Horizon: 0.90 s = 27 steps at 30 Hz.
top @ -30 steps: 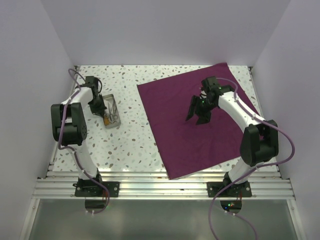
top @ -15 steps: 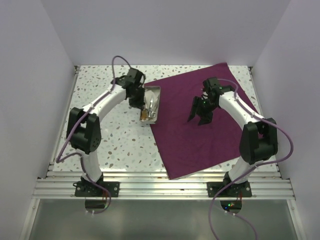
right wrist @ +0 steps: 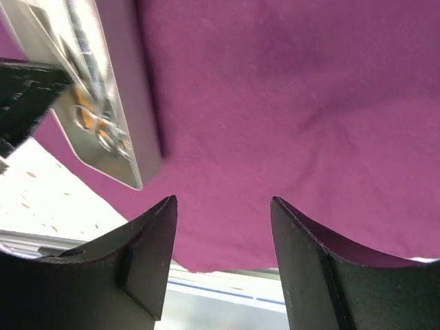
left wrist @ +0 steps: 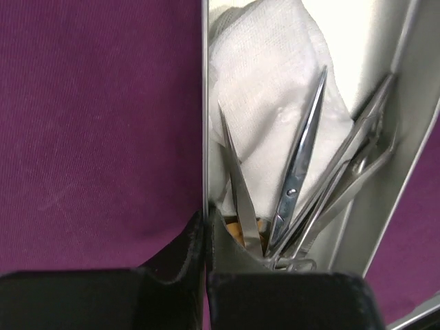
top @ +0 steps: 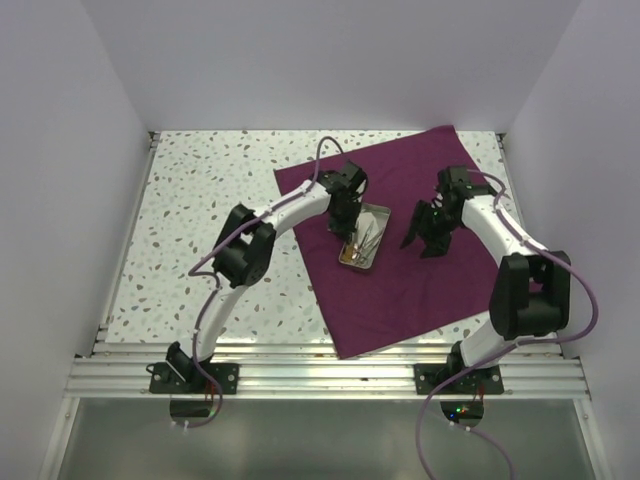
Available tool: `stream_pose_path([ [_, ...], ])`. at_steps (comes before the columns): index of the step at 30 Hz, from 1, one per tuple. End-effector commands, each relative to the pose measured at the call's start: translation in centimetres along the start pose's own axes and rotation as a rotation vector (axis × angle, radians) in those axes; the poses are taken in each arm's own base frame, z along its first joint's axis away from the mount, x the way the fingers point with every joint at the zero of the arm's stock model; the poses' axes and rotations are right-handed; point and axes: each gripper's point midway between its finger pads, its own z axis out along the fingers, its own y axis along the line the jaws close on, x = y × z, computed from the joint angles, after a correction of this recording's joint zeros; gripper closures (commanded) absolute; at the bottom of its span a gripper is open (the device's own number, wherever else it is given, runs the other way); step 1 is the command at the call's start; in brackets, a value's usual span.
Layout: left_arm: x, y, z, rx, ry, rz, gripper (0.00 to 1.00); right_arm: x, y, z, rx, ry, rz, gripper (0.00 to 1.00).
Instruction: Prepare the surgical pack
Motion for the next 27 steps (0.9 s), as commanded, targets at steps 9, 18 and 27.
stream_pose_path([
  [9,-1.5,-0.3,-2.9,-0.016,-0.053,0.046,0.47,-4.1,4.2,3.0,-0.025,-0.021,-0.081,0.44],
  [18,-5.1,6.8,-6.5,-0.068,-0.163,-0.046,0.46,-6.2,6.8,5.9,-0.002,0.030,-0.059,0.49],
  [27,-7.9,10.5,-5.3,0.009,-0.206,-0.093,0.48,-6.8,7.9,7.9,0.052,0.047,-0.028,0.52],
])
